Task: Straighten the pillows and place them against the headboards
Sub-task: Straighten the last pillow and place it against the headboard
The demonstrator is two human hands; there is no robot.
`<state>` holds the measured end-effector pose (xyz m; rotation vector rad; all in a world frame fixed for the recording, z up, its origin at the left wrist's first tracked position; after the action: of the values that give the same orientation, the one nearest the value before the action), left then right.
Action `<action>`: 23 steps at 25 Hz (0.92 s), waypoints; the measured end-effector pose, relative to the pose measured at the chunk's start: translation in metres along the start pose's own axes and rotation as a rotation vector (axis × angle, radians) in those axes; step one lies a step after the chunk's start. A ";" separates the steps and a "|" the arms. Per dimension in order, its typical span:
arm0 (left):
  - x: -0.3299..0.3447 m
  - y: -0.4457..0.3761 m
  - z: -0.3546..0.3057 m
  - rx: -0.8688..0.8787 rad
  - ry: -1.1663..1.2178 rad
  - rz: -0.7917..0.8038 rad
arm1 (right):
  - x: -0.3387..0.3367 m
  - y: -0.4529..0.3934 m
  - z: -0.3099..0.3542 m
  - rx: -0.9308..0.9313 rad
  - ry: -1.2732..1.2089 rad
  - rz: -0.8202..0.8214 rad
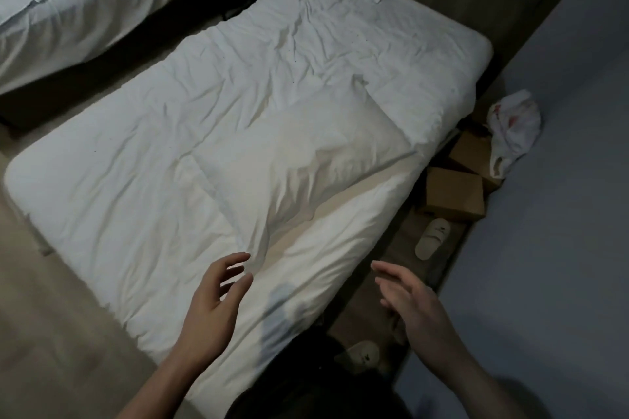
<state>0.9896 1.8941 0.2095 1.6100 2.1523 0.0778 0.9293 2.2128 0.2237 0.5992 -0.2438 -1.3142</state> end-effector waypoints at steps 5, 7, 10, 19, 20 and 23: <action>0.028 -0.093 -0.006 -0.051 0.017 0.022 | -0.027 -0.067 0.045 0.017 0.025 -0.010; 0.031 -0.122 -0.010 -0.085 0.012 0.012 | -0.029 -0.093 0.058 0.038 0.014 0.003; 0.034 -0.149 -0.010 -0.098 0.005 -0.029 | -0.035 -0.133 0.075 0.047 0.025 0.026; 0.050 -0.226 0.078 -0.477 -0.163 -0.232 | -0.066 -0.309 0.069 0.158 0.150 0.186; 0.048 -0.228 0.095 -0.566 -0.188 -0.263 | -0.072 -0.334 0.064 0.187 0.173 0.198; 0.052 -0.235 0.125 -0.783 -0.241 -0.325 | -0.097 -0.409 0.048 0.275 0.241 0.219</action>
<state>0.8149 1.8398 0.0087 0.7757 1.8237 0.5218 0.5409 2.2390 0.0586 0.9302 -0.2850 -0.9935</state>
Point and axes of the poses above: each hand's wrist, its own y-axis away from the middle knuckle, its own x-axis out of the palm, z = x × y, the point moved 7 cm from there along -y, towards the middle knuckle, and after that the axes turned 4 degrees about x, right-handed, at the moved point
